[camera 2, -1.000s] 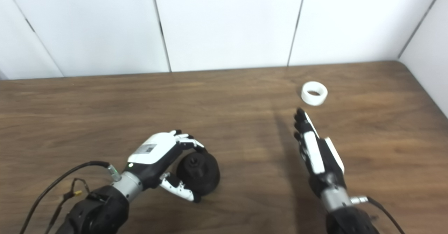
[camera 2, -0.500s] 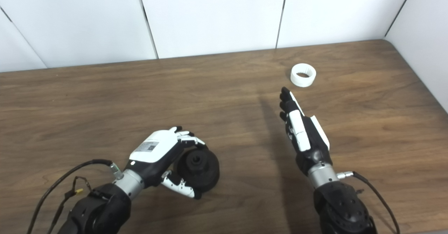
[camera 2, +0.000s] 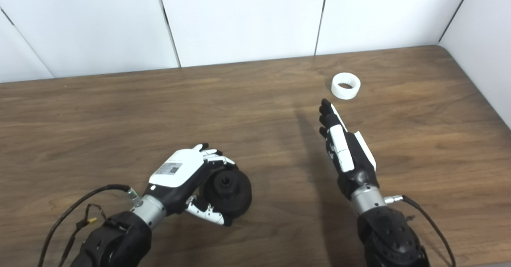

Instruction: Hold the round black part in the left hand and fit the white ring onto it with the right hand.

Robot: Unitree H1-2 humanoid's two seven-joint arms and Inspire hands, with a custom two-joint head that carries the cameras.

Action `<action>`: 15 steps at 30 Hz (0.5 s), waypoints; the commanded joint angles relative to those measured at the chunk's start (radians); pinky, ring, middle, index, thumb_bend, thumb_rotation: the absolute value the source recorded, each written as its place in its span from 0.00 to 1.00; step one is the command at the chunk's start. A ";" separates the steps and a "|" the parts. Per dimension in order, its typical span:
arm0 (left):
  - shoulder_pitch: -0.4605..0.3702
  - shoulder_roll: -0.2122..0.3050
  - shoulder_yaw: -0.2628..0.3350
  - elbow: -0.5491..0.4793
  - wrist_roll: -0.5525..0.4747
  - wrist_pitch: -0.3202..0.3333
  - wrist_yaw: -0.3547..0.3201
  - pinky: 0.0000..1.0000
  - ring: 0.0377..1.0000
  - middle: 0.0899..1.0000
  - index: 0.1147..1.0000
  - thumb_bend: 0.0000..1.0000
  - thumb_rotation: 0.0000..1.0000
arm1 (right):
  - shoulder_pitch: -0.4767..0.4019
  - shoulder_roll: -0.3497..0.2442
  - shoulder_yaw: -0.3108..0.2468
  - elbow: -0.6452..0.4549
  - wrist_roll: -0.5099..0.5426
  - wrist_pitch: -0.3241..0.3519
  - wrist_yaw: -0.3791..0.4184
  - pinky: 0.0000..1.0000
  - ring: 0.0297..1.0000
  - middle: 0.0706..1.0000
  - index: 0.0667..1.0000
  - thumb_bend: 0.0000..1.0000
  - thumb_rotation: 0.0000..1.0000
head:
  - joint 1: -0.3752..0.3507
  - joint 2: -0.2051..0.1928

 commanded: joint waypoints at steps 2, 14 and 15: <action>0.000 0.018 -0.001 0.049 0.023 -0.006 -0.014 1.00 0.91 0.77 0.41 0.52 0.06 | -0.043 0.030 -0.008 -0.021 0.004 -0.025 0.002 1.00 1.00 0.99 1.00 0.67 1.00 | 0.002 -0.005; -0.002 0.017 -0.001 0.069 0.042 -0.009 -0.020 1.00 0.90 0.76 0.41 0.53 0.06 | -0.040 0.028 -0.009 -0.013 -0.001 -0.035 0.001 1.00 1.00 0.99 1.00 0.67 1.00 | 0.012 -0.012; -0.002 0.018 -0.001 0.068 0.041 -0.008 -0.022 1.00 0.90 0.77 0.41 0.53 0.06 | -0.040 0.029 -0.011 -0.017 0.003 -0.031 0.001 1.00 1.00 0.99 1.00 0.67 1.00 | 0.006 -0.011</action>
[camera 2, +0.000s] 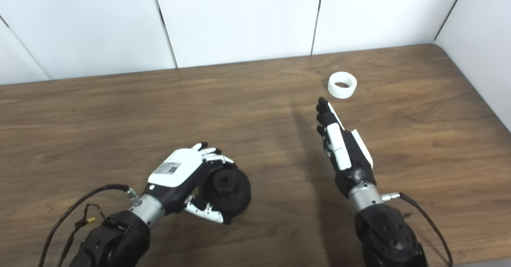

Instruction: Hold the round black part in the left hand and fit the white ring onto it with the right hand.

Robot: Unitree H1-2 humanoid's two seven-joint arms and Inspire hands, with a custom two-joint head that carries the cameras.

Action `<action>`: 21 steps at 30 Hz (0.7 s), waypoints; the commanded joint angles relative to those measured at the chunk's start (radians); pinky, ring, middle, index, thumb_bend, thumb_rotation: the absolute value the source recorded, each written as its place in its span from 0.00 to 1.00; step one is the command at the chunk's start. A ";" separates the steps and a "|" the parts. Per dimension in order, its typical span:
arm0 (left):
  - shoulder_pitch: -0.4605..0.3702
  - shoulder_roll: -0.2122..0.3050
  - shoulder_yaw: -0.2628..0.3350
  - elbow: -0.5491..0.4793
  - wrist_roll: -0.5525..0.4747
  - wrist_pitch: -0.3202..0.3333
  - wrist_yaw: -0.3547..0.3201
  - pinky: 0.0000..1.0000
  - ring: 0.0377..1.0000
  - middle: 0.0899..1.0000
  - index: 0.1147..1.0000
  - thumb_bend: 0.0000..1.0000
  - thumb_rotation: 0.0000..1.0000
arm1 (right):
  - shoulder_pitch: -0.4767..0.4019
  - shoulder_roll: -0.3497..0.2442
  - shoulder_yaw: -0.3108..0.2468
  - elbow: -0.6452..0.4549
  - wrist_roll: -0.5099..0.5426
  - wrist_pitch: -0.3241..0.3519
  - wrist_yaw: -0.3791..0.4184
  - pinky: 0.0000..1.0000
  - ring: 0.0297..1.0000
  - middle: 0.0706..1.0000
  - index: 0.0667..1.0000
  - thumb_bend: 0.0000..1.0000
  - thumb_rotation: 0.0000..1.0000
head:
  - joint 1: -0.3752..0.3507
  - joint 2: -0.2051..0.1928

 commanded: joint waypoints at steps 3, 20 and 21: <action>0.008 0.024 -0.005 0.034 0.041 0.016 -0.039 1.00 0.90 0.77 0.41 0.53 0.06 | -0.042 0.030 -0.024 -0.046 0.013 -0.021 -0.007 1.00 1.00 1.00 1.00 0.65 1.00 | -0.003 0.004; 0.033 0.056 0.012 0.033 0.019 -0.014 -0.025 1.00 0.90 0.78 0.41 0.53 0.06 | -0.228 -0.098 -0.132 -0.112 -0.062 0.125 -0.038 1.00 0.99 0.97 0.96 0.67 0.68 | -0.127 -0.061; 0.037 0.059 0.013 0.037 0.018 -0.021 -0.018 1.00 0.90 0.78 0.41 0.53 0.06 | -0.241 -0.113 -0.129 -0.103 -0.089 0.126 -0.038 1.00 0.99 0.96 0.95 0.68 0.65 | -0.155 -0.081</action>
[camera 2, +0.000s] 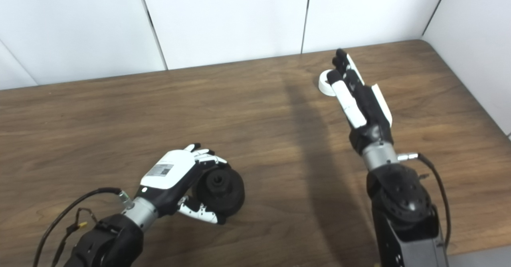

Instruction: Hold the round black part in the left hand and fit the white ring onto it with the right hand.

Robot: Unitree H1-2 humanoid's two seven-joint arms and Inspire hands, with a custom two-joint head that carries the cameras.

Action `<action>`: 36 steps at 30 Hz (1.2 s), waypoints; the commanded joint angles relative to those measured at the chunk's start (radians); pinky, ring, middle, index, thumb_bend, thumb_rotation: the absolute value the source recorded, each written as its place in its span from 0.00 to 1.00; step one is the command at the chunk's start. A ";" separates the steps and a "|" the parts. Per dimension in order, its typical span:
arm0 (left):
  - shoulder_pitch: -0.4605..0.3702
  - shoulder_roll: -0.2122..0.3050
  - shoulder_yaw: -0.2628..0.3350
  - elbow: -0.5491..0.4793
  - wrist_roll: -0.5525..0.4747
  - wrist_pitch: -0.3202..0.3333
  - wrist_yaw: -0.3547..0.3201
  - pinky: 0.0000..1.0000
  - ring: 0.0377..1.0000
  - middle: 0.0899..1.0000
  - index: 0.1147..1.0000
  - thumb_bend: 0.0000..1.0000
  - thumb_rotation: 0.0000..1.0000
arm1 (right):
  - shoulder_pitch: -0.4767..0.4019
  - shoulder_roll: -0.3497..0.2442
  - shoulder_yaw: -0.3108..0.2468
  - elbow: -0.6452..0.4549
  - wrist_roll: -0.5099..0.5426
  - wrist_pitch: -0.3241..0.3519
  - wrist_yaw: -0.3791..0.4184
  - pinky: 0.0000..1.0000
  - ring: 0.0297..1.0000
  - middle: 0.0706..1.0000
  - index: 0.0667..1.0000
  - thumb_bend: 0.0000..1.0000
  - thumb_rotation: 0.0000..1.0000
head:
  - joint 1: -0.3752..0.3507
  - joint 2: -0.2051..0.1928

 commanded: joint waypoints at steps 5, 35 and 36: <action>0.041 0.059 0.003 0.049 0.031 -0.022 -0.006 1.00 0.90 0.79 0.41 0.53 0.06 | -0.108 -0.128 0.020 0.042 -0.199 -0.005 0.054 1.00 1.00 0.97 0.92 0.80 0.52 | -0.098 -0.075; 0.079 0.065 0.014 0.082 0.036 -0.074 0.072 1.00 0.87 0.75 0.41 0.52 0.05 | -0.499 -0.330 0.115 0.528 -0.796 -0.005 0.540 1.00 1.00 0.97 0.86 1.00 0.26 | -0.132 -0.206; 0.079 0.064 0.013 0.083 0.036 -0.075 0.073 1.00 0.87 0.75 0.41 0.52 0.05 | -0.509 -0.333 0.124 0.541 -0.805 -0.005 0.550 1.00 1.00 0.98 0.86 1.00 0.26 | -0.130 -0.207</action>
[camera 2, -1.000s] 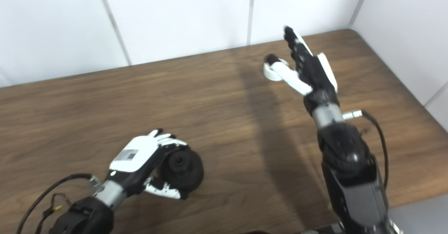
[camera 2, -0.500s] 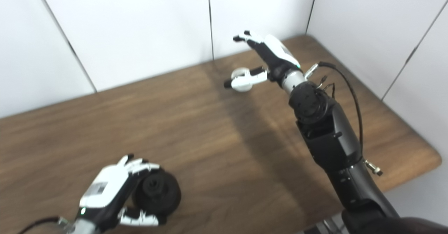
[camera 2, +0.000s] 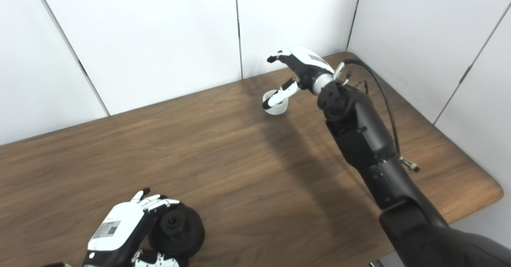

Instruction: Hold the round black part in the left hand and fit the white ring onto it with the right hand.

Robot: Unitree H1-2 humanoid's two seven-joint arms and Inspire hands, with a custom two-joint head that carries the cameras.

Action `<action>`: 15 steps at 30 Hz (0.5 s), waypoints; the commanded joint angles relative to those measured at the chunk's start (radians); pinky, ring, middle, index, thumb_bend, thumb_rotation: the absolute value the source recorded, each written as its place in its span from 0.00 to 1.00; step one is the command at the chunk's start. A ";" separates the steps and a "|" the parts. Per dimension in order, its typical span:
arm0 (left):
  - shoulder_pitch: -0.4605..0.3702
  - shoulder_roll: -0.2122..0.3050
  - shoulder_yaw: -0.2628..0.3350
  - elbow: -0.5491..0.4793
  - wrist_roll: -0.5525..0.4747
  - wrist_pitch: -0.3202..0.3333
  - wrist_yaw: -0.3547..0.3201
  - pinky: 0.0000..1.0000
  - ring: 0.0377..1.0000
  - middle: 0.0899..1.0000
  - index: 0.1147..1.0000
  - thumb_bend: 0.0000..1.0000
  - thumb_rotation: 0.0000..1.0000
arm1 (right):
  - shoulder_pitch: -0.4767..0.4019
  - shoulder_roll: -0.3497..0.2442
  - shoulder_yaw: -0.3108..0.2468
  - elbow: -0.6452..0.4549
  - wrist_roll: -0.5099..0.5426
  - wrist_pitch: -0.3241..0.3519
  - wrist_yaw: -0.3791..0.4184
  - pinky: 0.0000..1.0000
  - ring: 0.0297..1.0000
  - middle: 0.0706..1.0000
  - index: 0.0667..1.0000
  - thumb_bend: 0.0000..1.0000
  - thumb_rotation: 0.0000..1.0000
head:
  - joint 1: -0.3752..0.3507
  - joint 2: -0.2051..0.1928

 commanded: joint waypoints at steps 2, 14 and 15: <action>0.032 0.037 -0.008 0.035 0.060 0.023 -0.038 1.00 0.86 0.75 0.41 0.52 0.05 | -0.078 -0.054 0.020 0.014 -0.042 -0.005 0.025 1.00 1.00 0.98 0.86 1.00 0.25 | 0.001 0.003; 0.042 0.026 -0.014 0.023 0.075 0.035 -0.047 1.00 0.87 0.75 0.41 0.52 0.05 | -0.155 -0.075 0.150 0.183 -0.116 -0.005 0.079 1.00 1.00 0.97 0.84 1.00 0.26 | 0.010 0.009; 0.043 0.025 -0.014 0.022 0.075 0.036 -0.049 1.00 0.87 0.75 0.41 0.52 0.05 | -0.159 -0.072 0.153 0.196 -0.121 -0.005 0.081 1.00 1.00 0.97 0.84 1.00 0.26 | 0.011 0.007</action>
